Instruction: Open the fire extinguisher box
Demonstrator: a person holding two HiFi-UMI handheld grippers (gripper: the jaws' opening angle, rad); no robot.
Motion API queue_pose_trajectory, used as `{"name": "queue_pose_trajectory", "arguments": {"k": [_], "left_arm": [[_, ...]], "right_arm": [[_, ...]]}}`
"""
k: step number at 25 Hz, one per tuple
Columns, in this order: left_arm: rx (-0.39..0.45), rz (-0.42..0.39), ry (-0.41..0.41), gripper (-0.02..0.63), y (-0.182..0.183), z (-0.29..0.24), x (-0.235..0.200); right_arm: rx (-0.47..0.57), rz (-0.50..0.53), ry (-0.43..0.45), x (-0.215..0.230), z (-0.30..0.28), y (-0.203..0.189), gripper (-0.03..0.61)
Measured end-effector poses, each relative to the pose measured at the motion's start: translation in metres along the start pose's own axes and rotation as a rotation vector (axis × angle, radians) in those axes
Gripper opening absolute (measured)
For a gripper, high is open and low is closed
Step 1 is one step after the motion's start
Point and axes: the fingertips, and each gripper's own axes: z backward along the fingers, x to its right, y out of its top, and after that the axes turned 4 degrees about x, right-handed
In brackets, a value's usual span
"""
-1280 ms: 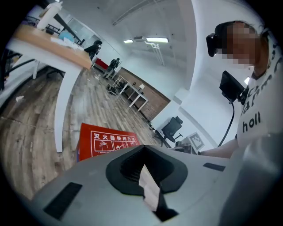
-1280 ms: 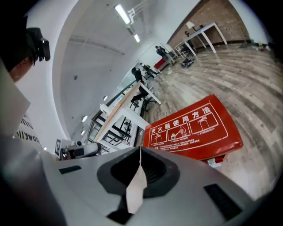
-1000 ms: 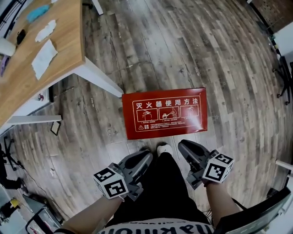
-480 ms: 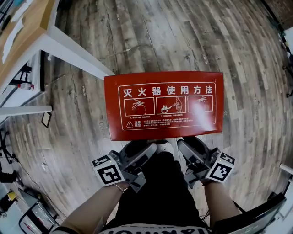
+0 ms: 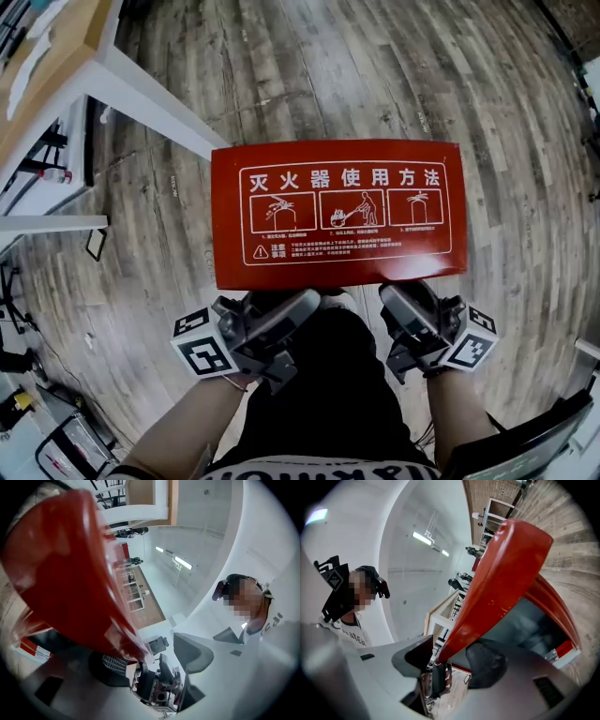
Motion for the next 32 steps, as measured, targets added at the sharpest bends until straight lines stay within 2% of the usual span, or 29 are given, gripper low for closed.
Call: {"name": "queue_pose_trajectory", "arguments": {"k": [4,7,11,13,16,18,20,24,28,32], "left_arm": [[-0.015,-0.074,-0.042,0.281,0.007,-0.003,0.041],[0.005,-0.085,-0.059,0.281,0.019,-0.008,0.073],[0.047,-0.082,-0.061,0.279,0.054,-0.027,0.102],[0.069,-0.077,-0.037,0.272,0.075,-0.04,0.109],[0.104,-0.08,0.075,0.2,0.101,-0.057,0.108],[0.143,-0.059,0.158,0.137,0.113,-0.064,0.102],[0.18,-0.014,0.201,0.077,0.121,-0.069,0.098],[0.211,0.064,0.235,0.074,0.127,-0.076,0.097],[0.242,0.156,0.258,0.072,0.143,-0.089,0.095],[0.249,0.165,0.28,0.072,0.147,-0.096,0.102]], "right_arm": [[0.042,-0.001,0.062,-0.039,0.003,0.018,0.221],[0.064,-0.045,0.102,-0.07,0.002,0.035,0.215],[0.082,-0.09,0.069,-0.093,-0.023,0.069,0.145],[0.072,-0.093,0.024,-0.099,-0.042,0.091,0.074],[0.07,-0.119,-0.03,-0.109,-0.065,0.117,0.064],[0.091,-0.167,-0.062,-0.111,-0.075,0.128,0.063],[0.104,-0.216,-0.099,-0.109,-0.082,0.135,0.061],[0.078,-0.268,-0.173,-0.103,-0.087,0.144,0.063],[0.084,-0.305,-0.201,-0.1,-0.101,0.155,0.063],[0.088,-0.346,-0.236,-0.101,-0.1,0.159,0.062]]}}
